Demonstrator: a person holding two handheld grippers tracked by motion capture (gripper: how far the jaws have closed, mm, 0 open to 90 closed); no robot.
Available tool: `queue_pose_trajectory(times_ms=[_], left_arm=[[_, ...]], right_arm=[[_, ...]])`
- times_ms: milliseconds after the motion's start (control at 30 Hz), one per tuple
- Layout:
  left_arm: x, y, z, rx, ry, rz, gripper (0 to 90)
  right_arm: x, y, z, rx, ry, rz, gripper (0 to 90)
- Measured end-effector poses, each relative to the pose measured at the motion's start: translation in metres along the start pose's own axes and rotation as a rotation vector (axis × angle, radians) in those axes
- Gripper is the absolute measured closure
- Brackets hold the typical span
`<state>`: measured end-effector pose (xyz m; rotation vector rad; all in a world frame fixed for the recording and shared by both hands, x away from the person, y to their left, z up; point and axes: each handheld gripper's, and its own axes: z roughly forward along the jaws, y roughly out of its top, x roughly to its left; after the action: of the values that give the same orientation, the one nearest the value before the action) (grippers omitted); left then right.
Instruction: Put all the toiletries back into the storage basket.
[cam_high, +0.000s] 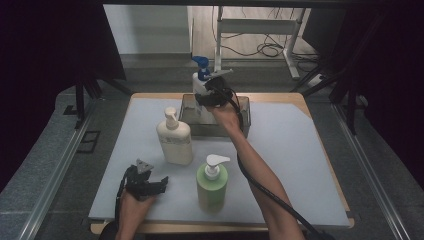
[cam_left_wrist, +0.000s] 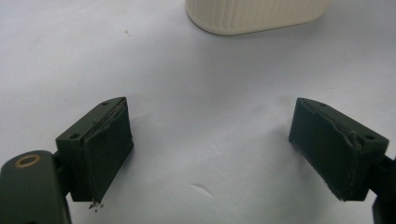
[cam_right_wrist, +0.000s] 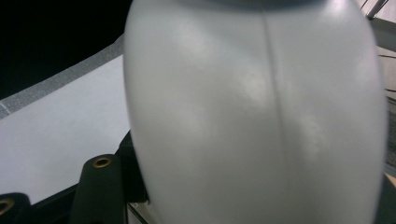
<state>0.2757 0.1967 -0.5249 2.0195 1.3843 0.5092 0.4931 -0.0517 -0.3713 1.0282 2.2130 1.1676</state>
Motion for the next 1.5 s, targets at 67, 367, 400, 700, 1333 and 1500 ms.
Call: queue_pose_trajectory(times_ms=[67, 367, 400, 700, 1333, 1500], left_arm=[[0.000, 0.000, 0.000, 0.000, 0.000, 0.000, 12.6], [0.000, 0.000, 0.000, 0.000, 0.000, 0.000, 12.6], [0.000, 0.000, 0.000, 0.000, 0.000, 0.000, 12.6], [0.000, 0.000, 0.000, 0.000, 0.000, 0.001, 12.6], [0.000, 0.000, 0.000, 0.000, 0.000, 0.002, 12.6], [0.000, 0.000, 0.000, 0.000, 0.000, 0.002, 12.6]], right_arm=[[0.001, -0.003, 0.002, 0.005, 0.000, 0.001, 38.0], [0.000, -0.012, 0.009, 0.040, -0.001, 0.011, 38.3], [0.001, -0.014, 0.010, 0.048, -0.003, 0.009, 38.3], [0.002, -0.021, 0.018, 0.069, 0.000, 0.011, 38.2], [-0.004, -0.018, 0.022, 0.110, 0.013, 0.009, 19.2], [-0.009, -0.021, 0.015, 0.090, 0.042, 0.004, 14.9]])
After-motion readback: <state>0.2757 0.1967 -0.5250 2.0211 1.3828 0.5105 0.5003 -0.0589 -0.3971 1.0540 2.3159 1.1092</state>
